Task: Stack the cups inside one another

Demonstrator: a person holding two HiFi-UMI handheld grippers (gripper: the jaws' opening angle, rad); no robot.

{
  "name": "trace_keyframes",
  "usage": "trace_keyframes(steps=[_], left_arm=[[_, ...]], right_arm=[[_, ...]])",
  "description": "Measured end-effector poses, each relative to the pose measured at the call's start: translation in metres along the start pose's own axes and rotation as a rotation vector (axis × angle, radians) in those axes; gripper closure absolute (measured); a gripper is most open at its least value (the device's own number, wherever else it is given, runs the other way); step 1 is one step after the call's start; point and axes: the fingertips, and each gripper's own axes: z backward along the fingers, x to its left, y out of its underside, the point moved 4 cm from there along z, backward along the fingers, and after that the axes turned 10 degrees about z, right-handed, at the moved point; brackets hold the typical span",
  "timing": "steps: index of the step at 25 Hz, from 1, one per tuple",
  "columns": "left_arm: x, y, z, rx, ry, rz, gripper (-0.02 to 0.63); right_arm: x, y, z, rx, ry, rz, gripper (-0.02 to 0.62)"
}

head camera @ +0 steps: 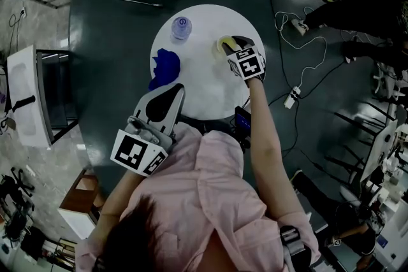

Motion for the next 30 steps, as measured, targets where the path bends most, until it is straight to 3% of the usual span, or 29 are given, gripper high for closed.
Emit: trace_keyframes(steps=[14,30], left_arm=[[-0.002,0.001,0.0,0.001,0.003,-0.006,0.591],[-0.003,0.002,0.002,0.0,0.002,-0.008,0.591]], right_arm=[[-0.018,0.003,0.014,-0.106,0.016,-0.217,0.414],[-0.024,-0.001,0.021,-0.133,0.052,-0.218,0.415]])
